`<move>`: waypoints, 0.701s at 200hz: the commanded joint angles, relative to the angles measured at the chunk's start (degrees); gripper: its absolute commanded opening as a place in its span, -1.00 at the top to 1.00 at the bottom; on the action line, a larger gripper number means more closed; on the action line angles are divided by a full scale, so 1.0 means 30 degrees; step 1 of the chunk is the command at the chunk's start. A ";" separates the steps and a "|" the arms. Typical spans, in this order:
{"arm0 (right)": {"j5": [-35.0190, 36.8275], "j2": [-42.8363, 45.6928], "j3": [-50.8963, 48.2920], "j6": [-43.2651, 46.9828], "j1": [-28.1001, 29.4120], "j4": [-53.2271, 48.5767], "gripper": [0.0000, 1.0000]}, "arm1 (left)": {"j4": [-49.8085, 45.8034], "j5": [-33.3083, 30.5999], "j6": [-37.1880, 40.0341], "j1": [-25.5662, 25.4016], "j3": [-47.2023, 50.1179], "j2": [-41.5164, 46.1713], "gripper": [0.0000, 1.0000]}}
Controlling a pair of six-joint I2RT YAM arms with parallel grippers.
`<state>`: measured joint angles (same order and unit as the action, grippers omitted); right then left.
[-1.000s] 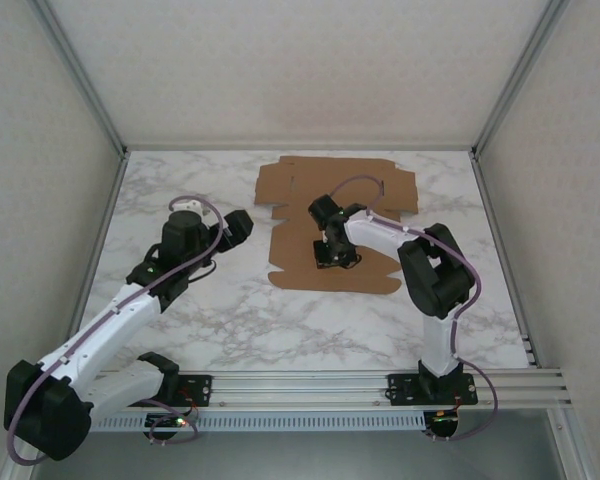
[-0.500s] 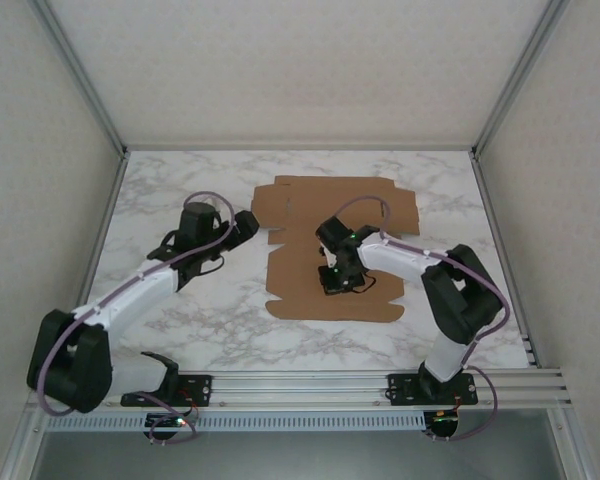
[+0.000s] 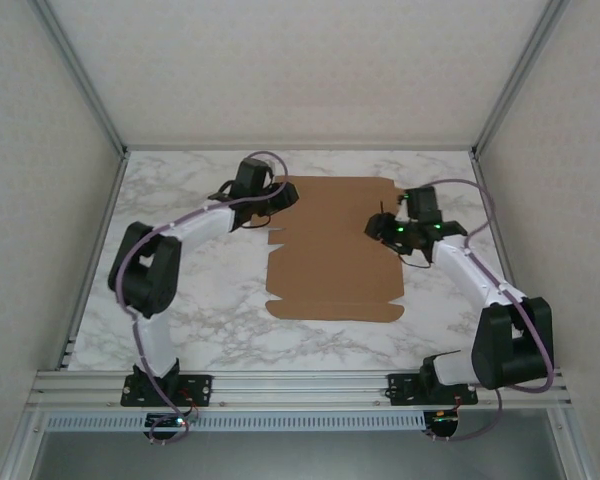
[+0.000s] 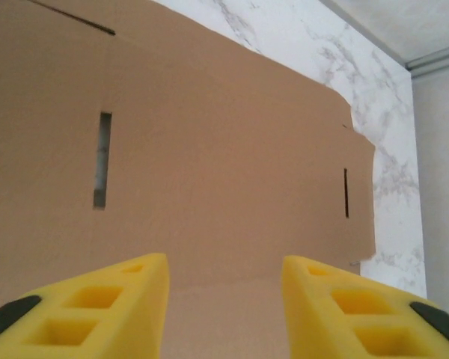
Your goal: Fold the paper box
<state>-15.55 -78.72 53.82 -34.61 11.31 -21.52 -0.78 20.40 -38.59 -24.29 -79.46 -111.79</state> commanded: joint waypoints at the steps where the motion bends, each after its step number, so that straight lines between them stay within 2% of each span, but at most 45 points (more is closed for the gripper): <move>1: -0.1906 -0.0294 -0.1442 -0.3067 -0.1846 0.3470 -0.17 | -0.0870 0.1002 0.0480 -0.0133 -0.2159 -0.2023 0.11; 26: -0.3392 -0.1190 -0.2762 -0.5216 -0.3807 0.6661 -0.26 | -0.1262 0.0932 0.0848 -0.0134 -0.2962 -0.3663 0.09; 56: -0.3722 -0.2749 -0.2939 -0.6324 -0.5050 0.8296 -0.33 | -0.1656 0.0367 0.1679 -0.0120 -0.2684 -0.4443 0.05; 98: -0.4039 -0.5107 -0.2884 -0.7067 -0.5878 0.9919 -0.45 | -0.1165 0.0471 0.1591 0.0259 -0.1698 -0.4957 0.07; 140: -0.4193 -0.7028 -0.2437 -0.7467 -0.5939 1.1198 -0.47 | -0.1205 0.1057 0.1787 0.0393 -0.1596 -0.5534 0.26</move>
<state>-26.92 -97.60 45.41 -55.40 -6.31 8.38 -3.16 22.50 -34.41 -23.70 -85.23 -125.82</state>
